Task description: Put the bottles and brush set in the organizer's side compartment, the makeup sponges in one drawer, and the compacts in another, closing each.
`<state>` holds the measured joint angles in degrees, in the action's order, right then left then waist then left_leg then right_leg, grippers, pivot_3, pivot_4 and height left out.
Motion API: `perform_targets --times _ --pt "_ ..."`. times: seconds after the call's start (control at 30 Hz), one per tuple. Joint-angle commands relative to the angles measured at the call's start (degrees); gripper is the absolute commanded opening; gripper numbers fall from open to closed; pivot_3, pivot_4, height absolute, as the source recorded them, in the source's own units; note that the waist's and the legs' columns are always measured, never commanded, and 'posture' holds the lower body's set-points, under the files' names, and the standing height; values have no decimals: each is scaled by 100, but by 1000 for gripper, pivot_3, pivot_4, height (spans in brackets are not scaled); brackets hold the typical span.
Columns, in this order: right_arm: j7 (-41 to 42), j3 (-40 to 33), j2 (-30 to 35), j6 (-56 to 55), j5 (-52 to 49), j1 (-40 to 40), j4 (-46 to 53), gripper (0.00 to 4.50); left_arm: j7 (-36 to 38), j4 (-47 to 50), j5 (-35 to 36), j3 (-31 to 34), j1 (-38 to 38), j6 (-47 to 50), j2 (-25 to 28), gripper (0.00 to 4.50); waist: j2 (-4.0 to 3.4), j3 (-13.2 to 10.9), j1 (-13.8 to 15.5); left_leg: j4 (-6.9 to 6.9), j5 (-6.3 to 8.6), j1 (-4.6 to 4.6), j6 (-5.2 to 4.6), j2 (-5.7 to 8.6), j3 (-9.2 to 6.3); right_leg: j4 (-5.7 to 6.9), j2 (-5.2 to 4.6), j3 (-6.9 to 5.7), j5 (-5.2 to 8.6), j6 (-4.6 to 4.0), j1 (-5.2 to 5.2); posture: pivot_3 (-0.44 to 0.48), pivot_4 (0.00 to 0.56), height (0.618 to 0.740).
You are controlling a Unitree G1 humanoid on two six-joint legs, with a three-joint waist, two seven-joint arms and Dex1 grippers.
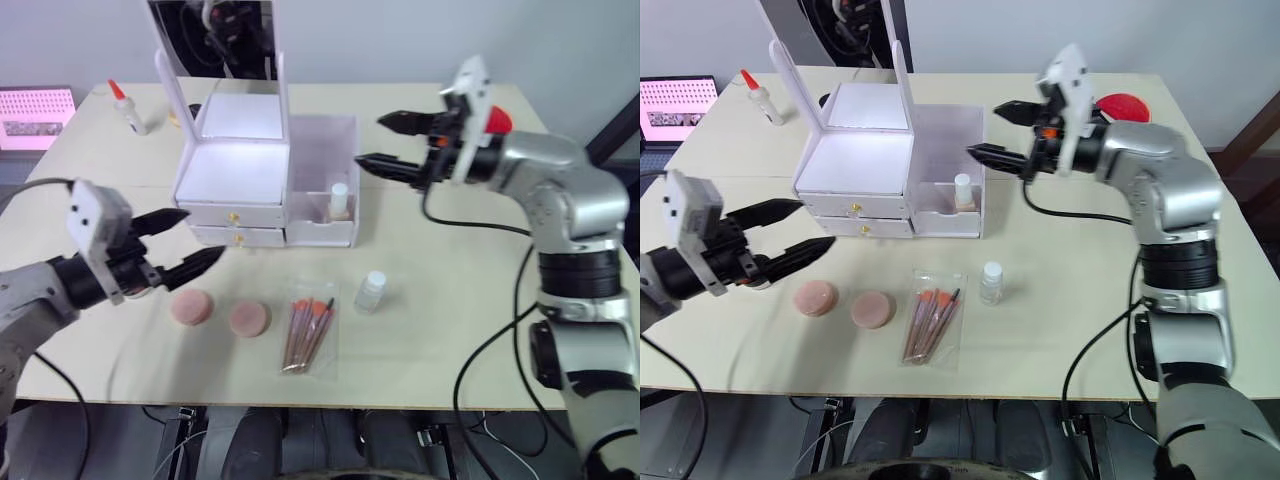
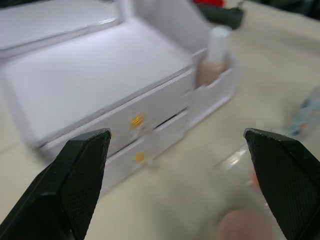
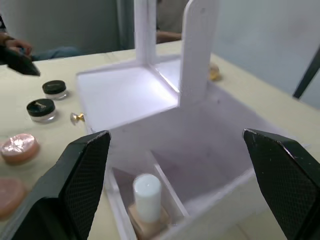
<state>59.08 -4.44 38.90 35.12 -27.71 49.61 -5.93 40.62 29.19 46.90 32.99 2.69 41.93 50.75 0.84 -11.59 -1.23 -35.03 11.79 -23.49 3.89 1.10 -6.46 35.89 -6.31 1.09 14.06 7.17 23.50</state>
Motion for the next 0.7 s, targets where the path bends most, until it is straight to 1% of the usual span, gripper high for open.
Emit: perform_targets --times 0.03,0.1,0.17,0.23,0.3,0.37,0.5,0.7 --pt "374 -665 310 -599 -110 -164 -870 4478 352 -396 -527 870 485 -523 95 4500 0 0 -8 0 0 0 0 0 2 -4 -1 0 0 -1 -1 0 150 740" --pt "472 -736 601 -1433 304 -444 -1771 4478 486 -823 -687 1446 830 -813 -56 4500 0 0 -12 -1 0 0 0 -1 6 -13 -2 1 -3 -6 -2 0 150 740" --pt "518 -876 802 -1979 486 -616 -2652 4478 537 -1440 -955 1913 1156 -1223 -251 4500 0 1 -22 0 0 1 1 -2 9 -27 -3 0 -6 -10 -6 0 150 740" --pt "369 -987 911 -2562 653 -654 -3577 4478 516 -2086 -1406 2156 1485 -1846 -445 4500 -2 1 -59 6 1 1 0 -2 18 -39 -9 0 -7 -11 -9 0 150 740" --pt "165 -1144 1003 -3154 787 -701 -4462 4478 592 -2628 -1541 2416 1789 -2226 -657 4500 -3 1 -118 13 2 0 -1 -2 25 -47 -13 1 -7 -10 -9 0 150 740" --pt "71 -1293 1065 -3519 801 -730 -5036 4478 664 -2893 -1525 2604 2011 -2430 -806 4500 -2 0 -148 15 2 -1 -2 -2 27 -51 -13 3 -7 -9 -9 0 150 740" --pt "81 -1395 1097 -3927 884 -713 -5584 4478 608 -2917 -1343 2749 2120 -2520 -963 4500 -2 0 -150 11 3 3 -1 -3 27 -45 -13 3 -8 -9 -9 0 150 740" --pt "209 -1377 1069 -4011 926 -598 -5674 4478 570 -2689 -1228 2528 2065 -2496 -1005 4500 -1 1 -151 -8 4 9 0 -4 30 -45 -19 4 -8 -10 -22 0 150 740"
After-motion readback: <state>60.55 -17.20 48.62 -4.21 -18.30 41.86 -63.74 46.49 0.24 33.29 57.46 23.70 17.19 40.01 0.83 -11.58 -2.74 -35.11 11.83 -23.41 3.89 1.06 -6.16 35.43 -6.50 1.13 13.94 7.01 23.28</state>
